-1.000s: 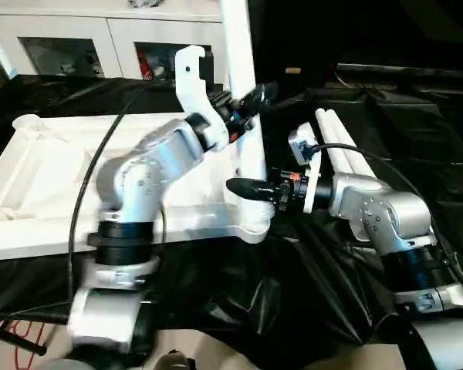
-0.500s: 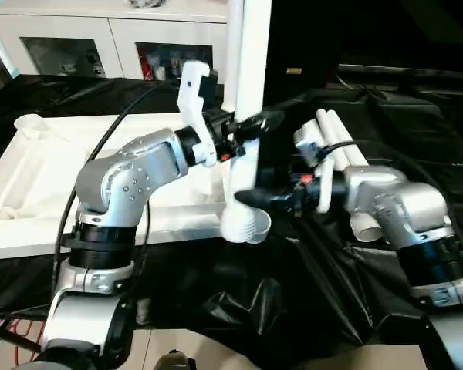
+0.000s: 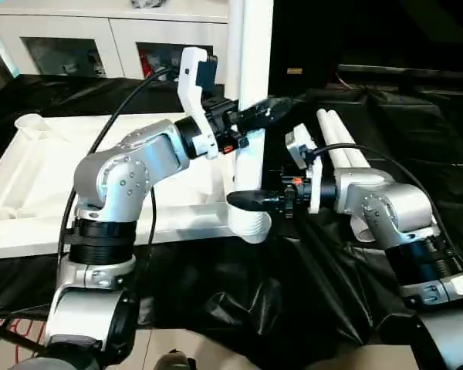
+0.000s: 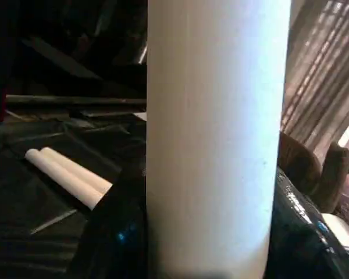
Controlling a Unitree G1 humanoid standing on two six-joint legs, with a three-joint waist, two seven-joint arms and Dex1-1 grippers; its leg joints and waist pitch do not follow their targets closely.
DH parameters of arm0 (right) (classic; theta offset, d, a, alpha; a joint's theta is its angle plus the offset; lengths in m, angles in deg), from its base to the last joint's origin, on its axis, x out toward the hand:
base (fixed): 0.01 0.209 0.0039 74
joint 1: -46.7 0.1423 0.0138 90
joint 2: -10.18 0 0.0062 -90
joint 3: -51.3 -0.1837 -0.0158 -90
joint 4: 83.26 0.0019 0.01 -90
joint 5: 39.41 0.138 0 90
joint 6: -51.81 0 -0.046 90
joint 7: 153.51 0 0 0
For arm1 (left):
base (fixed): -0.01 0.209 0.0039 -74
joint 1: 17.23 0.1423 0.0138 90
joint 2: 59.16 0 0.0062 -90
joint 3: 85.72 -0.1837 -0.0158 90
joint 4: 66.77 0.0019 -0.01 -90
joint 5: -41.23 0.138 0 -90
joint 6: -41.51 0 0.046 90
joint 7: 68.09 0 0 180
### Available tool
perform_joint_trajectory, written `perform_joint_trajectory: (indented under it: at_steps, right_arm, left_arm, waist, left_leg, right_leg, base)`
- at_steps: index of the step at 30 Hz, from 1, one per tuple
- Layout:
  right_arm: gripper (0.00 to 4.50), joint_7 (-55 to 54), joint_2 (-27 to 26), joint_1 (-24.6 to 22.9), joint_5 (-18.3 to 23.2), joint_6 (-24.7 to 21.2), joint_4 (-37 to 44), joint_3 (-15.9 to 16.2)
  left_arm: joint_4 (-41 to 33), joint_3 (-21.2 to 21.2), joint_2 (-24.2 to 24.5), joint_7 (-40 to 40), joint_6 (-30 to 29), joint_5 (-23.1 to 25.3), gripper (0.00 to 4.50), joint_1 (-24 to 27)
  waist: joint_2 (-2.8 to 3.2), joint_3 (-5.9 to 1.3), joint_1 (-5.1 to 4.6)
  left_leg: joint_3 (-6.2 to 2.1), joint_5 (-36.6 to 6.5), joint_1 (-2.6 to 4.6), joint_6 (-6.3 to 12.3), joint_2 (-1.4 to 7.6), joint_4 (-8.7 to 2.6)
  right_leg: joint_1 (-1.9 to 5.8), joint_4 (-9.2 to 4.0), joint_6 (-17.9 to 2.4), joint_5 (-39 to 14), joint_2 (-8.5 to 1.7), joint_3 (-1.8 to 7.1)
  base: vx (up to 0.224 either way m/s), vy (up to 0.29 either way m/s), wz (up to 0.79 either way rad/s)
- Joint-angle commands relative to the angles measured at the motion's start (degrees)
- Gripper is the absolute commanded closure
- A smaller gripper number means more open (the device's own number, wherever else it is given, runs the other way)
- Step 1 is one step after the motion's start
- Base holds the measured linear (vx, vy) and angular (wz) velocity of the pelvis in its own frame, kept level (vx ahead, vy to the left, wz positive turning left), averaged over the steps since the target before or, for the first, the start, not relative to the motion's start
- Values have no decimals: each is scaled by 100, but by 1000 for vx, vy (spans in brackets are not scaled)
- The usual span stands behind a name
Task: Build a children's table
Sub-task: Pick table leg
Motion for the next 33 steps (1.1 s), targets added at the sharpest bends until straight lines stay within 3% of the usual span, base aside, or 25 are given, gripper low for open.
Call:
perform_joint_trajectory:
  at_steps: [1, 7, 19, 28, 30, 33]
  right_arm:
    - [137, -27, 22, 123, 37, 59, -56, -90]
    - [137, 29, 10, 110, 77, 31, -34, -108]
    - [235, 25, -3, 66, 103, -10, -22, -129]
    - [258, 30, 1, 51, 95, 18, -27, -96]
    - [259, 19, -3, 27, 93, 30, -6, -93]
    - [259, 3, -9, -9, 92, 40, 25, -89]
  left_arm:
    - [-173, -103, -13, 106, -89, -133, 266, 3]
    - [-185, -93, -53, 103, -107, -159, 266, -3]
    - [-190, -102, -105, 140, -88, -169, 266, -12]
    - [-214, -151, -79, 153, -31, -72, 266, 10]
    - [-165, -78, -128, 65, -87, -112, 210, 5]
    - [-165, -77, -115, 171, -133, -189, 176, -5]
  waist:
    - [-52, -490, -3]
    - [-31, -490, -4]
    - [-32, -491, -11]
    - [-28, -493, -8]
    - [-24, -493, -9]
    - [-9, -494, -8]
  left_leg:
    - [0, -647, 78, 116, 66, -307]
    - [-3, -675, 83, 104, 67, -305]
    - [-3, -701, 84, 106, 67, -304]
    - [-7, -678, 81, 112, 68, -304]
    - [-6, -679, 82, 107, 68, -303]
    - [-3, -700, 87, 93, 66, -301]
  right_leg:
    - [352, -379, -1201, -586, -351, 209]
    - [347, -381, -1209, -601, -350, 207]
    - [350, -384, -1232, -565, -347, 206]
    - [352, -380, -1224, -557, -347, 205]
    - [351, -379, -1233, -540, -346, 204]
    - [348, -383, -1250, -535, -343, 205]
  base:
    - [0, 0, 0]
    - [0, 0, 0]
    - [0, 0, 0]
    - [0, 0, 0]
    - [0, 0, 0]
    - [0, 0, 0]
